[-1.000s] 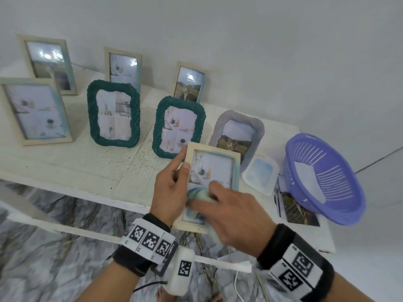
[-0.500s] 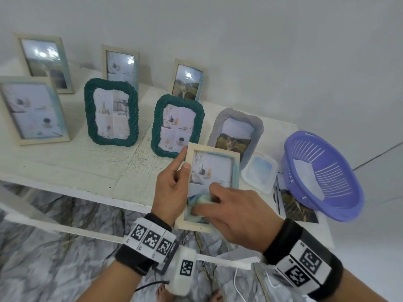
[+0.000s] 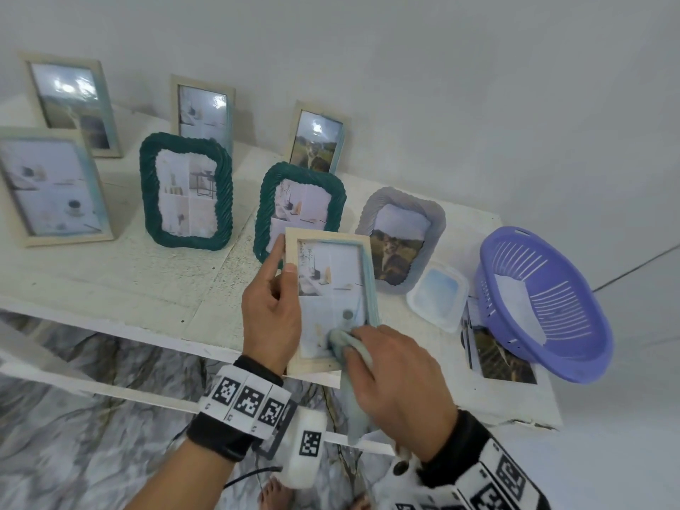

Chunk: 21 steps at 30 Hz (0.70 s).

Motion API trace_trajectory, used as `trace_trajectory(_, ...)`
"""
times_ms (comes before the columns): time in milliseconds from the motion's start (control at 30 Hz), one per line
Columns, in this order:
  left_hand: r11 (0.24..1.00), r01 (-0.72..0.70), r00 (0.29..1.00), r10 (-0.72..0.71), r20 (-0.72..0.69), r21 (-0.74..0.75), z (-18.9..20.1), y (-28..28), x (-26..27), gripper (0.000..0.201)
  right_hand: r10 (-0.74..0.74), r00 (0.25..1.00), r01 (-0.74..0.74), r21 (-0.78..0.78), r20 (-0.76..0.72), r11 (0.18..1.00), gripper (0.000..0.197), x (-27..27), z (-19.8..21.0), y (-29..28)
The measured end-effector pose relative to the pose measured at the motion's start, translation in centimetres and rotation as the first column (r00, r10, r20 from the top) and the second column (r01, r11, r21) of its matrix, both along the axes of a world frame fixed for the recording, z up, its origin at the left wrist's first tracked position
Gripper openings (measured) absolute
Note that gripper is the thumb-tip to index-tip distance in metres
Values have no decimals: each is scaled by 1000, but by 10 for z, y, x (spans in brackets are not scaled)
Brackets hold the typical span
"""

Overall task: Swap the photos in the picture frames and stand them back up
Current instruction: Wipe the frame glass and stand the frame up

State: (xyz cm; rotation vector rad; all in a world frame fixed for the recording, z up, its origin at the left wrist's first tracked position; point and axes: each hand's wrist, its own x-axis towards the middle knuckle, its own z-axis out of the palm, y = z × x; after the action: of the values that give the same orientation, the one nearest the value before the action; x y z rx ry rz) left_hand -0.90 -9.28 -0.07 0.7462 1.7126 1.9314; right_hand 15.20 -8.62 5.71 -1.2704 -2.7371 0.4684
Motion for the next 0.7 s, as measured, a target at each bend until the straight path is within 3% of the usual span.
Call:
trace_trajectory(167, 999, -12, 1000, 12, 2, 38, 2, 4, -3, 41, -64, 996, 74, 199, -57, 977, 28, -13, -4, 20)
trace_trajectory(333, 997, 62, 998, -62, 3, 37, -5, -1, 4, 39, -101, 984, 148, 349, -150, 925, 19, -29, 2, 41)
trace_trajectory(467, 998, 56, 998, -56, -10, 33, -1, -4, 2, 38, -52, 988, 78, 174, -148, 982, 25, -23, 2, 41)
trace_trajectory(600, 999, 1, 1000, 0, -23, 45, 3, -4, -9, 39, 36, 991, -36, 4, -131, 999, 44, -8, -5, 11)
trace_trajectory(700, 999, 1, 999, 2, -54, 48, 1, -6, -13, 40, 29, 990, -39, -73, -138, 997, 39, 0, -11, 3)
